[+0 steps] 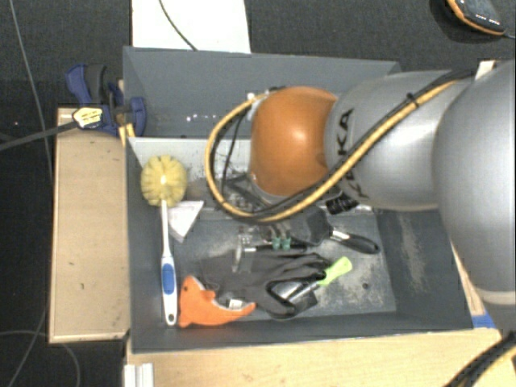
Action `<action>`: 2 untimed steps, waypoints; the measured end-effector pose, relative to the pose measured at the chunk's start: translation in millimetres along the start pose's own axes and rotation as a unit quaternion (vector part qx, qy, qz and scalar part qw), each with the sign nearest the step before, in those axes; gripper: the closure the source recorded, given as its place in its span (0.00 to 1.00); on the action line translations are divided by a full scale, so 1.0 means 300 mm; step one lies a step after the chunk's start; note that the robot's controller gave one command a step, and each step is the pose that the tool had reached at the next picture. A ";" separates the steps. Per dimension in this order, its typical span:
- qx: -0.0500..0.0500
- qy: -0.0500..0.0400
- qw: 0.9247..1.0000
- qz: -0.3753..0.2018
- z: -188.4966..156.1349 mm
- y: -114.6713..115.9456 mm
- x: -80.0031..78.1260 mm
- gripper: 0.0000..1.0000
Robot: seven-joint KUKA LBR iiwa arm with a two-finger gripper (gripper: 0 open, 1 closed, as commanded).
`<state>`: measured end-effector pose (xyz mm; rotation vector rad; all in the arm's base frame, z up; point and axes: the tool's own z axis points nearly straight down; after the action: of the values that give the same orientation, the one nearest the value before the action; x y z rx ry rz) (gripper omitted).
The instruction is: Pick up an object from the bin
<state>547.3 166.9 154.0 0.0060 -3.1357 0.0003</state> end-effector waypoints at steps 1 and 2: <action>-0.001 -0.004 1.000 0.004 -0.016 -0.004 -0.007 0.00; 0.000 0.002 0.996 0.084 0.288 -0.012 0.047 0.00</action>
Offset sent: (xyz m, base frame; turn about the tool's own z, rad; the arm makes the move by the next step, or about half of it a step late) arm -0.0133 -0.0032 -0.0840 0.1687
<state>532.7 163.2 67.8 -0.2577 -3.1218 0.0019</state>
